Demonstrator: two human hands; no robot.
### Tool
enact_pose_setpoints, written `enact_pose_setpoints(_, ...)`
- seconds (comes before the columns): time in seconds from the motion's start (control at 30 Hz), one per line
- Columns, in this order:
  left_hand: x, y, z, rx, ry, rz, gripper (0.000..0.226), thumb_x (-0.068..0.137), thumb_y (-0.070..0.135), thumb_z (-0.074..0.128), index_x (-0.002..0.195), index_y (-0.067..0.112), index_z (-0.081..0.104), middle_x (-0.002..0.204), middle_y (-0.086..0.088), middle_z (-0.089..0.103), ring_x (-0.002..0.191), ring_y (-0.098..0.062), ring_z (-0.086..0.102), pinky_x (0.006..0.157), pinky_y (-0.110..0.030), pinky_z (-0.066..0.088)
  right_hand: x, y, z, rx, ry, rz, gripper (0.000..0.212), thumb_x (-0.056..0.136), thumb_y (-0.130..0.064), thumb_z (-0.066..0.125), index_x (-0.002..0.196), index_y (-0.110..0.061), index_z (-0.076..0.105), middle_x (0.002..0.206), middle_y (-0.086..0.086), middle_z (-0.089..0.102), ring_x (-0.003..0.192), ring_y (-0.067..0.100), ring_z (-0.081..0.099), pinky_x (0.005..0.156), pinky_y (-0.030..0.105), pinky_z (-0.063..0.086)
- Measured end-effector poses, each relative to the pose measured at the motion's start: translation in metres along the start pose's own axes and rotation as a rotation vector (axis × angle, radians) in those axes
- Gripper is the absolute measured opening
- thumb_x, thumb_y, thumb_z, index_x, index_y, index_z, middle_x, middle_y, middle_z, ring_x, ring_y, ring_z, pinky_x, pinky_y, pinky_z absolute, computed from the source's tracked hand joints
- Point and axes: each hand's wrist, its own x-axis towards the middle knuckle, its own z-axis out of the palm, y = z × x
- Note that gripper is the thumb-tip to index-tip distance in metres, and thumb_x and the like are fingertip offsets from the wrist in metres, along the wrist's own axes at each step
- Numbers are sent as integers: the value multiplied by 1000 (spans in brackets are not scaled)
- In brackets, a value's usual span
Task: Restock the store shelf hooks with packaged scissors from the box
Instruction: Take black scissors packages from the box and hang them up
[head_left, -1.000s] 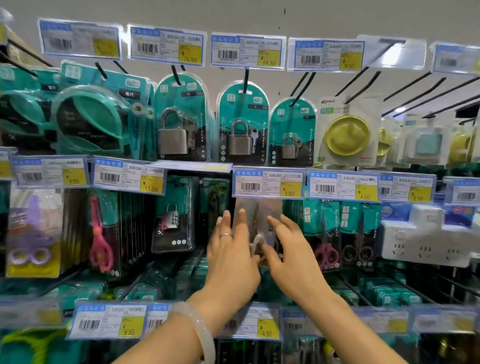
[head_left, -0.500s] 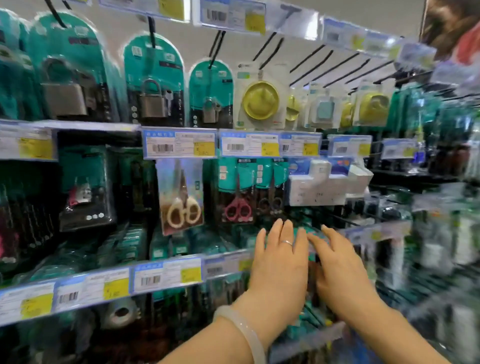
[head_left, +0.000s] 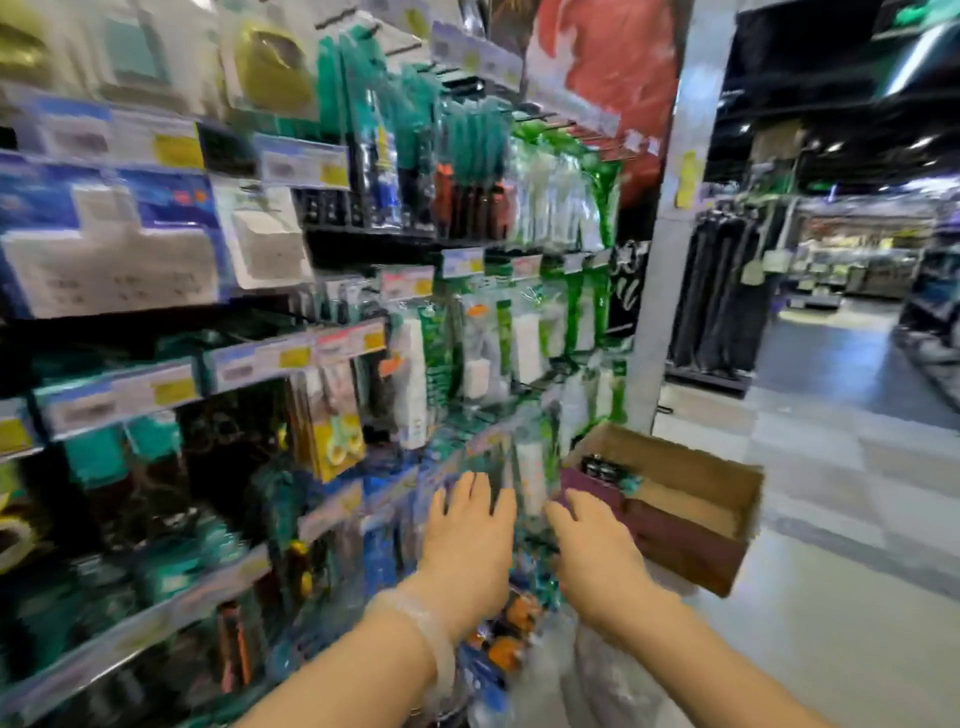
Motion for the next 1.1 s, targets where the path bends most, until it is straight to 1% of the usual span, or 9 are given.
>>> enact_pose_setpoints(0.13, 38, 58, 22, -19, -42, 95, 73, 92, 20, 50, 149, 14, 5, 157, -15, 3, 146, -31, -1, 117, -47, 5, 8, 68, 20, 26, -73, 78, 65, 91, -13, 51, 147, -16, 19, 155, 12, 13, 143, 30, 13, 114, 39, 23)
enact_pose_setpoints(0.27, 80, 89, 40, -20, -75, 141, 73, 93, 19, 50, 149, 14, 5, 157, -15, 3, 146, -30, 0, 117, -47, 5, 25, 114, 39, 60, -55, 127, 56, 92, -20, 48, 143, -16, 26, 151, 10, 22, 140, 29, 20, 111, 37, 28)
enact_pose_setpoints(0.37, 118, 101, 55, -16, -83, 169, 70, 94, 22, 48, 149, 14, 6, 156, -15, 6, 145, -31, 2, 116, -47, 7, 45, 141, 54, 93, -69, 147, 57, 91, -23, 49, 143, -16, 27, 150, 9, 22, 139, 28, 22, 111, 37, 29)
enact_pose_setpoints(0.43, 146, 106, 66, -11, -85, 186, 68, 95, 23, 47, 149, 14, 7, 156, -15, 7, 145, -31, 2, 116, -46, 9, 64, 160, 65, 94, -63, 169, 55, 91, -23, 50, 141, -15, 30, 148, 9, 26, 137, 29, 24, 109, 37, 30)
enact_pose_setpoints(0.57, 216, 108, 84, -14, -96, 218, 71, 92, 22, 50, 149, 15, 8, 157, -15, 8, 145, -31, 3, 116, -46, 12, 121, 196, 78, 95, -47, 209, 44, 89, -21, 52, 131, -13, 41, 133, 10, 39, 126, 31, 37, 100, 37, 38)
enact_pose_setpoints(0.73, 310, 100, 94, -36, -52, 242, 62, 91, 21, 50, 145, 13, 20, 152, -14, 20, 142, -29, 14, 113, -42, 18, 209, 234, 83, 94, -76, 259, 39, 88, -19, 51, 126, -11, 46, 134, 13, 40, 123, 33, 39, 99, 40, 40)
enact_pose_setpoints(0.83, 359, 95, 102, -46, -99, 249, 61, 91, 19, 51, 144, 13, 22, 151, -13, 21, 142, -29, 16, 113, -42, 18, 255, 254, 95, 153, -86, 297, 41, 89, -19, 49, 129, -13, 45, 135, 12, 40, 123, 33, 41, 100, 41, 40)
enact_pose_setpoints(0.97, 405, 94, 130, -73, -208, 247, 64, 90, 17, 51, 145, 14, 19, 153, -12, 19, 142, -30, 15, 113, -42, 19, 295, 277, 129, 231, -185, 326, 43, 88, -18, 47, 131, -12, 45, 137, 11, 39, 121, 34, 44, 98, 37, 42)
enact_pose_setpoints(1.1, 445, 99, 156, -113, -285, 229, 65, 90, 18, 53, 146, 15, 20, 154, -11, 19, 142, -28, 17, 114, -41, 22, 341, 311, 155, 312, -262, 324, 43, 90, -20, 50, 131, -8, 44, 138, 13, 42, 125, 31, 43, 101, 31, 36)
